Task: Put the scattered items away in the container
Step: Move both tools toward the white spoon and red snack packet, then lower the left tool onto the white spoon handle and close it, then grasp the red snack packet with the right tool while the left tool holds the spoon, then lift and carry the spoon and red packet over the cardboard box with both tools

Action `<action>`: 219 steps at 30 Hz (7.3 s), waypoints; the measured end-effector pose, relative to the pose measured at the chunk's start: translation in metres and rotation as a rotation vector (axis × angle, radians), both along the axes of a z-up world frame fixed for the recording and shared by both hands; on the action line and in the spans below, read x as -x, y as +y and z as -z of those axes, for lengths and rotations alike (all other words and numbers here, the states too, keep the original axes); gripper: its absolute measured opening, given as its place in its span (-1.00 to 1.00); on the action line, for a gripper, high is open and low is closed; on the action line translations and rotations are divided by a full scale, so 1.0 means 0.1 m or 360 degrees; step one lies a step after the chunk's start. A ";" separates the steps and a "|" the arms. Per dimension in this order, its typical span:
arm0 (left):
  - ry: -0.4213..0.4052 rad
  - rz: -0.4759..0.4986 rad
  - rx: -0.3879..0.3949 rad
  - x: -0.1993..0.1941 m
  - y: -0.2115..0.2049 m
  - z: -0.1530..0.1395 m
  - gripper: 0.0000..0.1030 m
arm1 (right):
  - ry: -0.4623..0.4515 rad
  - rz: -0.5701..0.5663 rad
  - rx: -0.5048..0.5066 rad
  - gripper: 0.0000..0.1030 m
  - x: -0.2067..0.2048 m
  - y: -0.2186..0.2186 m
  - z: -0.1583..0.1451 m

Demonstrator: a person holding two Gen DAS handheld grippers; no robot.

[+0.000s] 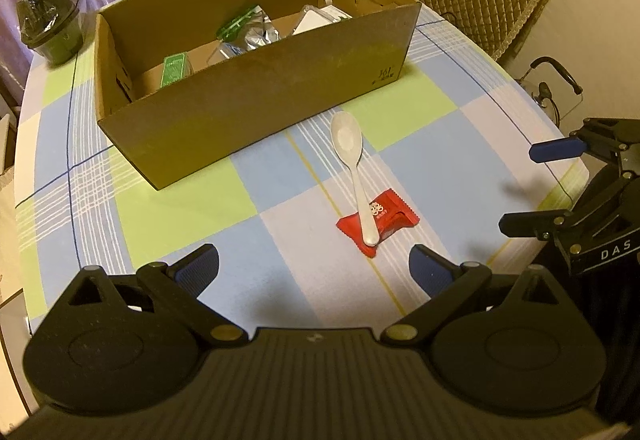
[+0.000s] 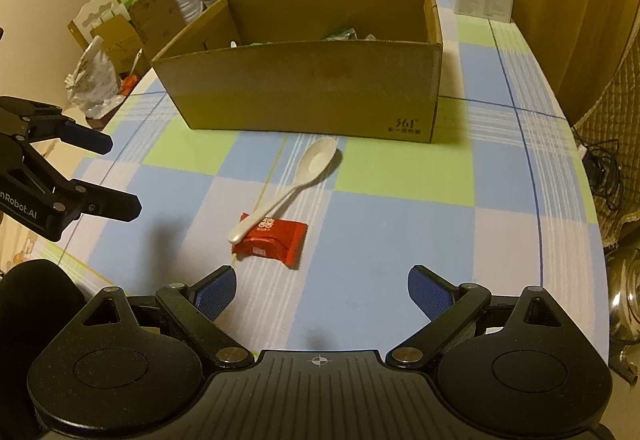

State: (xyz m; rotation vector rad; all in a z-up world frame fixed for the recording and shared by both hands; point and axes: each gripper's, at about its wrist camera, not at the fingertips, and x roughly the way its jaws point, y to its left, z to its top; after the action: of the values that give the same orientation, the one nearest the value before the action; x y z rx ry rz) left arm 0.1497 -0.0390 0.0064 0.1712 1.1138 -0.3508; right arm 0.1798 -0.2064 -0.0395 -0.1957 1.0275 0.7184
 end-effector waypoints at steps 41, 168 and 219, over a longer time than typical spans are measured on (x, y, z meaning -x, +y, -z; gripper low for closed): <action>0.0237 0.0089 0.0121 -0.97 -0.54 0.98 -0.47 | 0.0032 -0.0224 0.0135 0.90 -0.26 0.16 0.57; 0.0019 0.0048 0.0121 -0.38 0.11 0.24 -0.46 | -0.0227 -0.0405 0.0119 -0.41 -0.13 0.62 0.28; -0.0109 0.0020 0.0102 -0.43 0.13 -0.41 -0.46 | -0.0419 -0.0356 0.0013 -0.41 -0.26 0.69 -0.42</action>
State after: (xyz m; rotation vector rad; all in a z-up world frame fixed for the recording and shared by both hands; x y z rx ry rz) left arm 0.1922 -0.0257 0.0474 0.1327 1.0329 -0.3884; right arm 0.2060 -0.1371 0.0029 -0.4063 0.7638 0.8658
